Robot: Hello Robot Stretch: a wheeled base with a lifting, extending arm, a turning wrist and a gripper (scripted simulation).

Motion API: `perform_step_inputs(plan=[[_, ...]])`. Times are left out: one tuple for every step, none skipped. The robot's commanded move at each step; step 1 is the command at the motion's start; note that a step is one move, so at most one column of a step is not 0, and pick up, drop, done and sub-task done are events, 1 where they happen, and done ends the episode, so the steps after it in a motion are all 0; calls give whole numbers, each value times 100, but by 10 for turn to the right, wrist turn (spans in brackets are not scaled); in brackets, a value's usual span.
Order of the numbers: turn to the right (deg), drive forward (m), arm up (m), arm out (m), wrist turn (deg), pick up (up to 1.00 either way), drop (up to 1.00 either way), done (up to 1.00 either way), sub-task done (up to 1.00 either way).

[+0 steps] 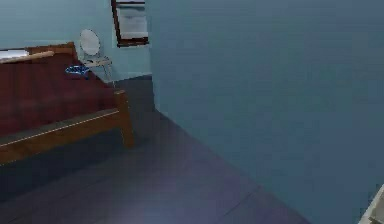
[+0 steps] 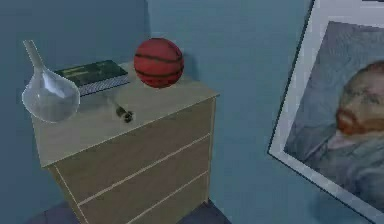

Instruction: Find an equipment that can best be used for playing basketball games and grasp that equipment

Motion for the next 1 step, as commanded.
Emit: perform_step_inputs(plan=[[450,0,0,0,0,0,0,0,0]])
